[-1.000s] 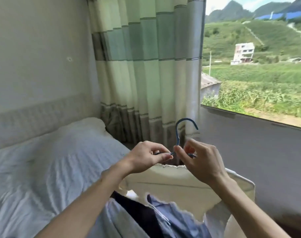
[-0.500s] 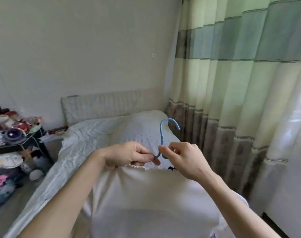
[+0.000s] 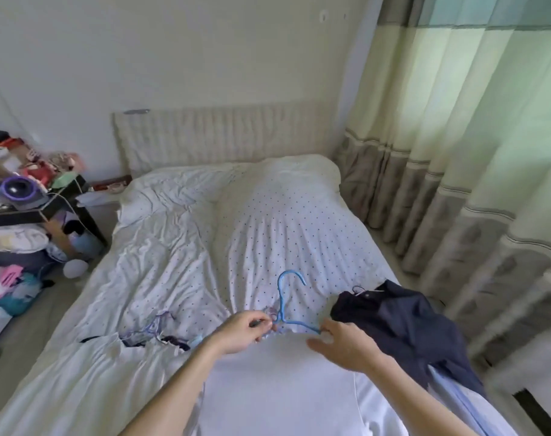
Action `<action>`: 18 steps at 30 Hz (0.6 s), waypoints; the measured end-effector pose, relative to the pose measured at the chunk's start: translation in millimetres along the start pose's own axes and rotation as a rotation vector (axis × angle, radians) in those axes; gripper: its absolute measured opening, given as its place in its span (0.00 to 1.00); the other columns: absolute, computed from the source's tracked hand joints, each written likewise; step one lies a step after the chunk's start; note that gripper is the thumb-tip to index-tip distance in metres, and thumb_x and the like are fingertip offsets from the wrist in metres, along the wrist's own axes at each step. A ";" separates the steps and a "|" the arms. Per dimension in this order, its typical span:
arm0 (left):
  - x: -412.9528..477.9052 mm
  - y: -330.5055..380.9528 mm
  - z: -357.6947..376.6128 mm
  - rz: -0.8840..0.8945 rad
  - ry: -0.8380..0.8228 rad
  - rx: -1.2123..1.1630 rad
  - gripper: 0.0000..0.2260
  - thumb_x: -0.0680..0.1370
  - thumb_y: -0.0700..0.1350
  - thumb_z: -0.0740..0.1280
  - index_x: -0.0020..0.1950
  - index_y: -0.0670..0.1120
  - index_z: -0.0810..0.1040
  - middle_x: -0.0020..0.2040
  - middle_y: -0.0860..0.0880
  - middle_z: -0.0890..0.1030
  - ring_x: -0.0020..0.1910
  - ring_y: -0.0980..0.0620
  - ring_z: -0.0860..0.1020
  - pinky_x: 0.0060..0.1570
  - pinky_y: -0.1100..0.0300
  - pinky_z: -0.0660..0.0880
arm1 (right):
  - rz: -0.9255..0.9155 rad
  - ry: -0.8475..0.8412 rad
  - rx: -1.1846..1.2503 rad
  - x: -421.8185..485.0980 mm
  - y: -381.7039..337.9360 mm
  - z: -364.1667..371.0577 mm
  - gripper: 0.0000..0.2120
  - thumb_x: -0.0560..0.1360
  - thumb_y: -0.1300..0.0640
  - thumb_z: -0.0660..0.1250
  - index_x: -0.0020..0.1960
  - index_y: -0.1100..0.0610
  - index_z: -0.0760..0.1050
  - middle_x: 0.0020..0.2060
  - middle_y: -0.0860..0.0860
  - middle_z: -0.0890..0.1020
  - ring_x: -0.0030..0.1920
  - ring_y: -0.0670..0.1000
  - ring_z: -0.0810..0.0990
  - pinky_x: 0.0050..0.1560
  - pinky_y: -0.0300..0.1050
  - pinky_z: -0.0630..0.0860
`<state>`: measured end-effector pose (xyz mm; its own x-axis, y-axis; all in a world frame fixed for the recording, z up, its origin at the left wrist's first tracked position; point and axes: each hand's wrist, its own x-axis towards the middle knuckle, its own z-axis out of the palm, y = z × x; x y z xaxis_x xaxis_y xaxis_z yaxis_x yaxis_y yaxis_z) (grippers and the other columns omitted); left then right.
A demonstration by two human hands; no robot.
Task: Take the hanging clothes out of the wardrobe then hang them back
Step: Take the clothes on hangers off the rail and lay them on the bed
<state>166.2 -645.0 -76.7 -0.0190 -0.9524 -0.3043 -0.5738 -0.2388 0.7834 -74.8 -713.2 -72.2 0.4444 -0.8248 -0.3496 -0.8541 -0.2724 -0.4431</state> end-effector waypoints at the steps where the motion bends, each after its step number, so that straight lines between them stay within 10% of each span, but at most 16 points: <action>1: 20.2 -23.1 8.2 -0.023 0.011 0.033 0.08 0.83 0.45 0.63 0.46 0.53 0.79 0.28 0.61 0.76 0.29 0.63 0.70 0.40 0.60 0.69 | 0.019 -0.034 -0.053 20.5 10.3 14.3 0.18 0.74 0.35 0.60 0.51 0.49 0.73 0.53 0.52 0.81 0.54 0.58 0.79 0.49 0.48 0.75; 9: 158.4 -160.6 54.7 -0.152 0.188 0.216 0.08 0.81 0.55 0.63 0.55 0.55 0.79 0.51 0.53 0.84 0.52 0.51 0.80 0.49 0.56 0.73 | 0.057 -0.088 -0.131 165.8 67.0 126.7 0.12 0.81 0.49 0.56 0.62 0.48 0.69 0.60 0.49 0.78 0.56 0.58 0.79 0.49 0.49 0.73; 18: 264.3 -266.6 67.1 -0.247 0.419 0.300 0.03 0.81 0.53 0.63 0.52 0.56 0.73 0.42 0.52 0.80 0.46 0.48 0.80 0.40 0.55 0.68 | -0.055 0.098 -0.161 299.6 90.9 195.5 0.14 0.82 0.51 0.57 0.66 0.44 0.72 0.50 0.48 0.80 0.50 0.60 0.80 0.47 0.52 0.73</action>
<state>259.3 -820.4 -402.3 0.4366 -0.8835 -0.1697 -0.7284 -0.4578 0.5098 33.6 -888.2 -378.6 0.4694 -0.8490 -0.2427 -0.8652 -0.3873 -0.3186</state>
